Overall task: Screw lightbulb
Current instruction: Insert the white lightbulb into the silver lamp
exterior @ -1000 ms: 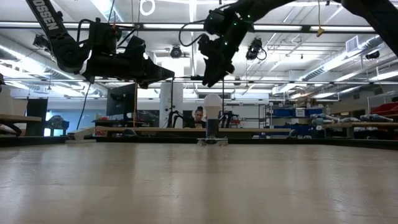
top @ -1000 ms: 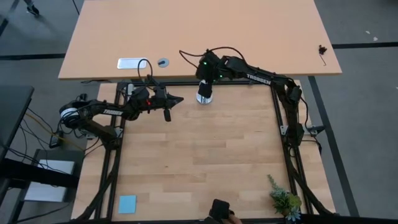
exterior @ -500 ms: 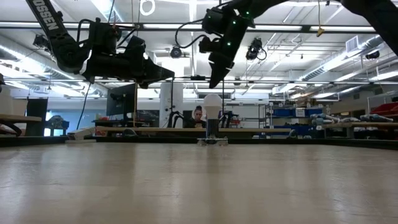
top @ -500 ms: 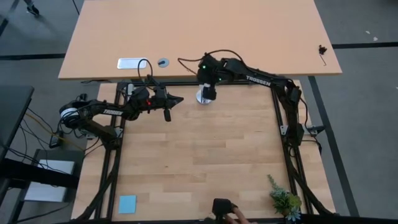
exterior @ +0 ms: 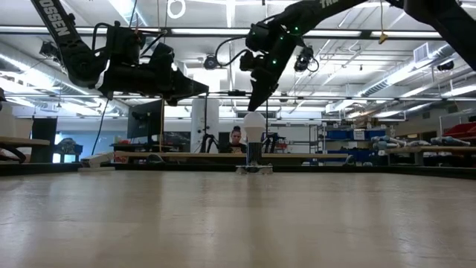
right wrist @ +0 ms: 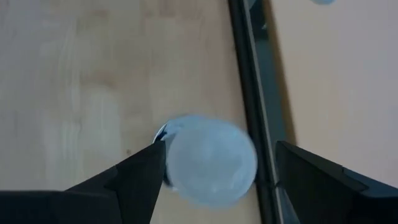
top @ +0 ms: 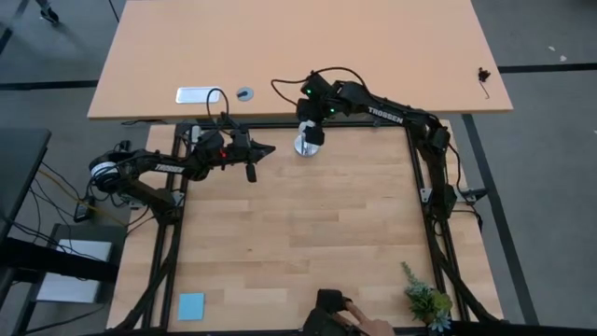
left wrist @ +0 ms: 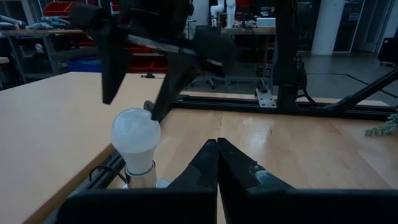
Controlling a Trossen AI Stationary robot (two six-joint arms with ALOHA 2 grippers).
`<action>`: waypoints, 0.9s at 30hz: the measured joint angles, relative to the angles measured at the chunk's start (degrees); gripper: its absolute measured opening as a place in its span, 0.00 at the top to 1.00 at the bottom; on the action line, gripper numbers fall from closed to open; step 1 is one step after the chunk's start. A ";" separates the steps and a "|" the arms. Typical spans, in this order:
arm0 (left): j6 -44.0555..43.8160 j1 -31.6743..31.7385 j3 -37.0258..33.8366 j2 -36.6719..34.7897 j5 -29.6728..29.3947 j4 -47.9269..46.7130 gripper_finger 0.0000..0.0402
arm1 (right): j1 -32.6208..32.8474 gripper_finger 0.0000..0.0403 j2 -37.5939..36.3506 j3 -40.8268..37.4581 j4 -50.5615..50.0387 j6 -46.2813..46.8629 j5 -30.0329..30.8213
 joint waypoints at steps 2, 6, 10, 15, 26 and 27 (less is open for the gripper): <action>0.00 0.02 0.00 0.00 0.00 0.04 0.99 | 0.00 0.24 0.20 0.02 0.24 -0.54 0.04; 0.09 0.02 0.00 0.00 0.00 0.03 0.99 | -0.26 0.25 0.79 0.02 -0.61 -0.80 0.31; 0.11 0.02 0.00 0.02 -0.01 -0.02 0.99 | -0.37 0.29 1.82 0.04 -0.99 -0.80 0.41; 0.13 0.02 0.00 0.02 -0.02 -0.28 0.99 | -0.35 0.34 2.54 0.09 -0.53 1.66 0.72; 0.24 0.01 0.00 0.02 0.00 -0.19 0.99 | -0.65 0.41 2.25 -0.11 -2.38 33.50 4.26; 0.24 0.01 0.00 0.02 -0.01 -0.23 0.99 | -0.63 0.40 2.25 -0.13 -2.36 33.63 4.26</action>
